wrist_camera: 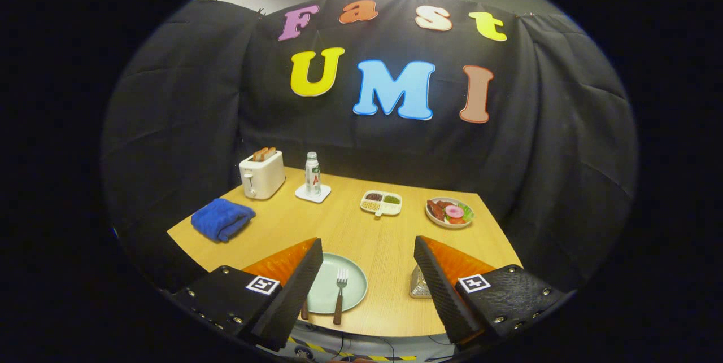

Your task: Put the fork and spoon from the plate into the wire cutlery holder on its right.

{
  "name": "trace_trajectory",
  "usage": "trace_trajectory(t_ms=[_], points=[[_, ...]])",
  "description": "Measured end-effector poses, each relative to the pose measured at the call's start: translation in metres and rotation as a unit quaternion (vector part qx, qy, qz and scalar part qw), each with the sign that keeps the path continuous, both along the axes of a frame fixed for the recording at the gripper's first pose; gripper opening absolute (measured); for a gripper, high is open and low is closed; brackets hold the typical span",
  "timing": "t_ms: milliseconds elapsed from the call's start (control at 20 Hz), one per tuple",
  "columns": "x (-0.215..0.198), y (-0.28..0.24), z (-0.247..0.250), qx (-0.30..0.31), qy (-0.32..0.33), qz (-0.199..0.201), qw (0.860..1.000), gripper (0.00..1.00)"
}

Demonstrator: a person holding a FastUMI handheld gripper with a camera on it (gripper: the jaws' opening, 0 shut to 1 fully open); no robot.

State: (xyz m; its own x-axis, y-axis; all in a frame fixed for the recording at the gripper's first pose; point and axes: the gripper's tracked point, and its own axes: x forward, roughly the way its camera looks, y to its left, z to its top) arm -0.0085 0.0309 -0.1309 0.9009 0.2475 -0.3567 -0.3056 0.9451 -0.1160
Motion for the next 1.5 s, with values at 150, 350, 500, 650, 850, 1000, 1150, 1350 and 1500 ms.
trace_trajectory(t_ms=[150, 350, 500, 650, 850, 1000, 1150, 1350, 1500], points=[[-0.001, 0.002, -0.028, -0.007, 0.041, 0.004, 0.999, 0.99], [-0.003, 0.003, -0.068, -0.026, 0.092, 0.009, 0.995, 0.99], [-0.008, 0.002, -0.109, -0.036, 0.156, 0.01, 0.987, 0.99], [-0.012, 0.001, -0.139, -0.038, 0.211, 0.001, 0.977, 0.99], [-0.015, 0.004, -0.173, -0.043, 0.273, 0.0, 0.961, 0.99], [-0.016, 0.003, -0.194, -0.066, 0.293, 0.006, 0.954, 0.99], [-0.016, 0.009, -0.216, -0.076, 0.324, 0.016, 0.943, 0.98], [-0.01, 0.014, -0.238, -0.092, 0.349, 0.023, 0.932, 0.8], [-0.011, 0.016, -0.243, -0.122, 0.363, 0.046, 0.922, 0.53]])
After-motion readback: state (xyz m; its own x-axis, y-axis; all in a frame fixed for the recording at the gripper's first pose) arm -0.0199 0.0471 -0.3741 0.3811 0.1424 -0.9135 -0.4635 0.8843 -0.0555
